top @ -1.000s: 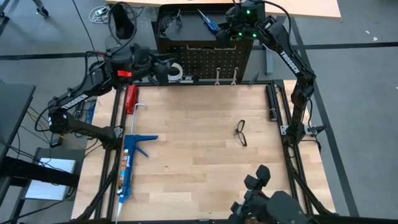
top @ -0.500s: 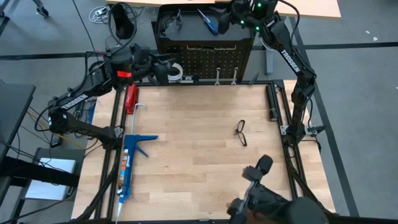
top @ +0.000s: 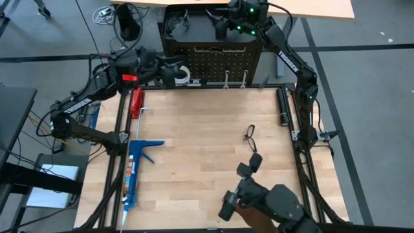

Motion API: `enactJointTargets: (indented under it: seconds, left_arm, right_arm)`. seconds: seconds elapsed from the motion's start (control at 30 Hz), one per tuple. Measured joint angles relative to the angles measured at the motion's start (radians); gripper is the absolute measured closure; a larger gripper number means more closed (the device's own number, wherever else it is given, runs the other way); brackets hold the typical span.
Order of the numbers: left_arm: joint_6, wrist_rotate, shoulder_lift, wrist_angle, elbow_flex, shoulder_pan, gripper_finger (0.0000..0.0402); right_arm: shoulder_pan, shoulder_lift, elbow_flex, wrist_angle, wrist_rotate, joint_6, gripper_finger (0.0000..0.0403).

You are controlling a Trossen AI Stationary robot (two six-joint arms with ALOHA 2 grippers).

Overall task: Hang tools onto peg board
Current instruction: Remove the blue screwdriver from the black pegboard

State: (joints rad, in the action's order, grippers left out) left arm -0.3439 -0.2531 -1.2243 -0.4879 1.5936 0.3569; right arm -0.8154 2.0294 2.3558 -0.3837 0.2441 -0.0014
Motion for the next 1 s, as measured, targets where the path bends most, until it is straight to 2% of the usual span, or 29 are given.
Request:
enactJointTargets:
  seconds: [0.4,0.7,0.87,1.0]
  left_arm:
    - [0.001,0.000,0.000,-0.002,0.000,0.000,0.0220]
    - [0.003,0.000,0.000,-0.003,0.000,0.000,0.0220]
    - [0.003,0.000,0.000,-0.004,0.000,0.000,0.0220]
    - [0.004,0.000,0.000,-0.004,0.000,0.000,0.0220]
  right_arm:
    - [0.013,0.008,0.003,-0.111,-0.045,-0.046,0.0193]
    - [0.009,-0.003,0.000,-0.100,-0.045,-0.068,0.0193]
    - [0.023,-0.031,-0.002,-0.007,-0.053,-0.102,0.0195]
    - [0.021,-0.045,0.000,-0.001,-0.057,-0.080,0.0202]
